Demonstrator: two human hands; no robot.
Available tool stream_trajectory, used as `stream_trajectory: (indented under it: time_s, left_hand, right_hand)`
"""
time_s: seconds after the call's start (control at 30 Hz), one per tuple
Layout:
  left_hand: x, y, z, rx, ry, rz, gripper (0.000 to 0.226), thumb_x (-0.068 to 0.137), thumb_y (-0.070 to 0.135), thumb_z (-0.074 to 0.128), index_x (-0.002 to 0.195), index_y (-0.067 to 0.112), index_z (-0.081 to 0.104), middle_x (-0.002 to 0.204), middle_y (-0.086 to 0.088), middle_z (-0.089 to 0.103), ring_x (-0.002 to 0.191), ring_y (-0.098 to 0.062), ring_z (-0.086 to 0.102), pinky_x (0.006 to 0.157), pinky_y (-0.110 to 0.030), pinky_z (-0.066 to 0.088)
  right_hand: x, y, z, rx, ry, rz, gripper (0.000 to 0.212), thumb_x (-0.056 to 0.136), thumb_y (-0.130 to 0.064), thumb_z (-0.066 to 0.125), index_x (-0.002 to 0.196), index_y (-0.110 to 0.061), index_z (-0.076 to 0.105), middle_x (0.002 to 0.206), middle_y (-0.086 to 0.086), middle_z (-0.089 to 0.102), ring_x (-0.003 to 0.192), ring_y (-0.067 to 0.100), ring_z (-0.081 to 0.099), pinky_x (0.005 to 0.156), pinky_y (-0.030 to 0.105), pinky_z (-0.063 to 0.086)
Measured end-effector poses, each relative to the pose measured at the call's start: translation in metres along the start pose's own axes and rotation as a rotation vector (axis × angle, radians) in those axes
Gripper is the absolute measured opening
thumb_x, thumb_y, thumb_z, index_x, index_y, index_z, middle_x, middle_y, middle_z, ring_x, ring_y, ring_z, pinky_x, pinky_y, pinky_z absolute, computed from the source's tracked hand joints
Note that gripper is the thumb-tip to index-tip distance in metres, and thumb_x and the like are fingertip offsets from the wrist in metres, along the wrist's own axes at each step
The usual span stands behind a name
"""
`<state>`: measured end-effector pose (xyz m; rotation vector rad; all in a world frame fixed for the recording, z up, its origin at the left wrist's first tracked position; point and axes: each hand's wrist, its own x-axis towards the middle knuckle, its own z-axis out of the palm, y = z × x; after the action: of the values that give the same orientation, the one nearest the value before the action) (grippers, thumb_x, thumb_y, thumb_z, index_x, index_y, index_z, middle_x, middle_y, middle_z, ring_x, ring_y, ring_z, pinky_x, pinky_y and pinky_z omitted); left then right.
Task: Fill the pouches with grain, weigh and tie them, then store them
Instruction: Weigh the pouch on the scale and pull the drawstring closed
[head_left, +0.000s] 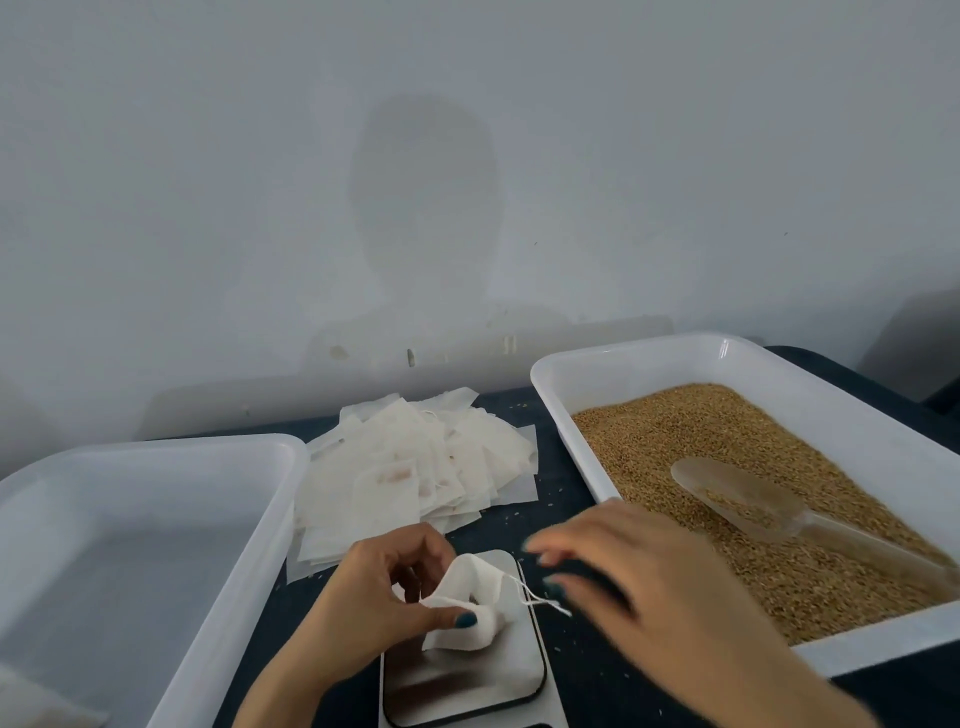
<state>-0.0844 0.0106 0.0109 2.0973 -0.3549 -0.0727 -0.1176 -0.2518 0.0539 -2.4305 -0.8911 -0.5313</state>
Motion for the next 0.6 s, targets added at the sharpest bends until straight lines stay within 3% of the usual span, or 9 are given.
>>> stream_trajectory:
  time_s: [0.13,0.23,0.3,0.43,0.6]
  left_hand:
    - [0.001,0.006,0.002,0.025,-0.006,0.014,0.045,0.052,0.055,0.084,0.089,0.04,0.065,0.088,0.008,0.073,0.074,-0.017,0.064,0.07,-0.036,0.056]
    - [0.002,0.006,0.004,0.029,-0.005,0.015,0.047,0.05,0.056,0.083,0.09,0.041,0.065,0.089,0.01,0.073,0.076,-0.016,0.065,0.072,-0.036,0.057]
    - [0.003,0.006,0.007,0.028,-0.013,0.022,0.045,0.052,0.054,0.084,0.09,0.04,0.066,0.089,0.009,0.072,0.075,-0.014,0.065,0.072,-0.036,0.057]
    - [0.003,0.007,0.01,0.049,-0.024,0.038,0.045,0.053,0.056,0.084,0.091,0.042,0.065,0.086,0.012,0.072,0.076,-0.014,0.066,0.072,-0.034,0.058]
    - [0.002,0.007,0.008,0.053,-0.008,0.03,0.046,0.052,0.054,0.084,0.092,0.043,0.065,0.086,0.012,0.072,0.076,-0.014,0.065,0.074,-0.034,0.058]
  right_hand:
    - [-0.024,0.06,-0.066,-0.085,0.068,0.3,0.022,0.086,-0.053,0.051,0.107,-0.054,0.059,0.096,-0.038,0.063,0.089,-0.015,0.062,0.074,0.009,0.046]
    - [-0.054,0.136,-0.094,-0.347,-0.136,0.661,0.024,0.085,-0.042,0.068,0.092,-0.055,0.049,0.103,-0.022,0.068,0.089,-0.003,0.062,0.08,0.025,0.054]
    - [-0.076,0.177,-0.097,-0.344,-0.252,0.836,0.026,0.081,-0.043,0.077,0.084,-0.05,0.051,0.095,-0.016,0.069,0.084,0.0,0.062,0.076,0.026,0.054]
    - [-0.089,0.208,-0.092,-0.3,-0.403,0.869,0.026,0.07,-0.052,0.083,0.088,-0.047,0.064,0.082,-0.021,0.07,0.081,-0.004,0.064,0.073,0.019,0.049]
    - [-0.077,0.212,-0.087,-0.382,-0.474,0.77,0.012,0.08,-0.051,0.074,0.086,-0.048,0.064,0.083,-0.02,0.067,0.08,-0.002,0.062,0.076,0.023,0.052]
